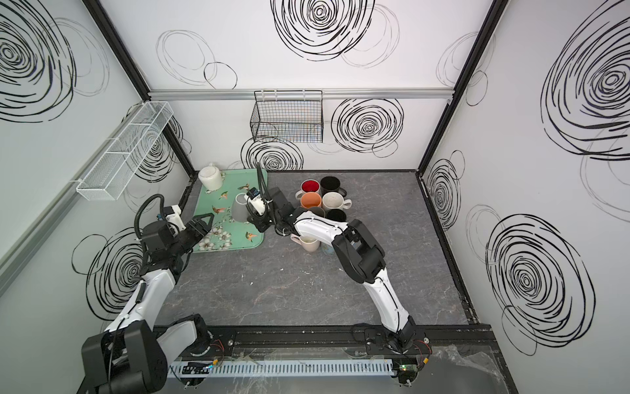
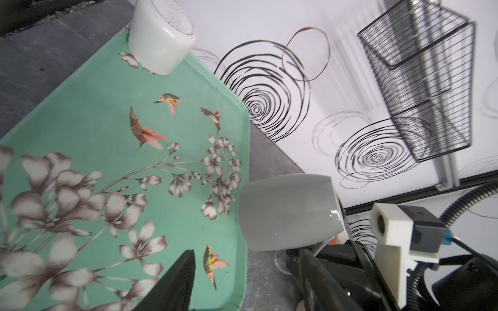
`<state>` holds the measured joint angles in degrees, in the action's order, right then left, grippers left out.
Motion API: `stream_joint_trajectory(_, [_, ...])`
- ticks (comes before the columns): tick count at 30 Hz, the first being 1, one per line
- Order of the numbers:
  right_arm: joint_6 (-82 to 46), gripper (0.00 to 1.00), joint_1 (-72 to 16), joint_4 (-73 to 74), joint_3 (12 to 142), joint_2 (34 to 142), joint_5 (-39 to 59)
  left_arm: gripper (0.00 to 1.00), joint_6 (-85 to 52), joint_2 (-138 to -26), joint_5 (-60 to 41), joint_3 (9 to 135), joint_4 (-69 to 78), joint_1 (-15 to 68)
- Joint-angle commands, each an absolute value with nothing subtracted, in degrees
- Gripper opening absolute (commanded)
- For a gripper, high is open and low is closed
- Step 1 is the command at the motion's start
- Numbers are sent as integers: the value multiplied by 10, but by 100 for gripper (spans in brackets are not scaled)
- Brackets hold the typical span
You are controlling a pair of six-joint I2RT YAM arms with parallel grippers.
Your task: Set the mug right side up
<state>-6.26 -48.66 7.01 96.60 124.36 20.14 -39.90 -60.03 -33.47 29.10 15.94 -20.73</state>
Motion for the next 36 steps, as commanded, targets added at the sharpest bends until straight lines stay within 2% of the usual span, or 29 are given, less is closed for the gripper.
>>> stream_joint_trajectory(1, [-126,0,-475,232,940,1166,240,64,-466,-577,-358,280,272,-186])
stream_joint_trajectory(11, [-212,0,-463,323,892,1104,293,65,-549,-591,-364,282,421,-73])
stream_joint_trajectory(17, [-261,0,-462,368,887,1088,319,58,-596,-625,-374,297,500,-22])
stream_joint_trajectory(26, [-360,0,-455,455,882,1086,352,46,-654,-646,-377,298,588,-13])
stream_joint_trajectory(36, [-408,0,-459,497,879,1084,368,41,-697,-671,-375,304,639,-8])
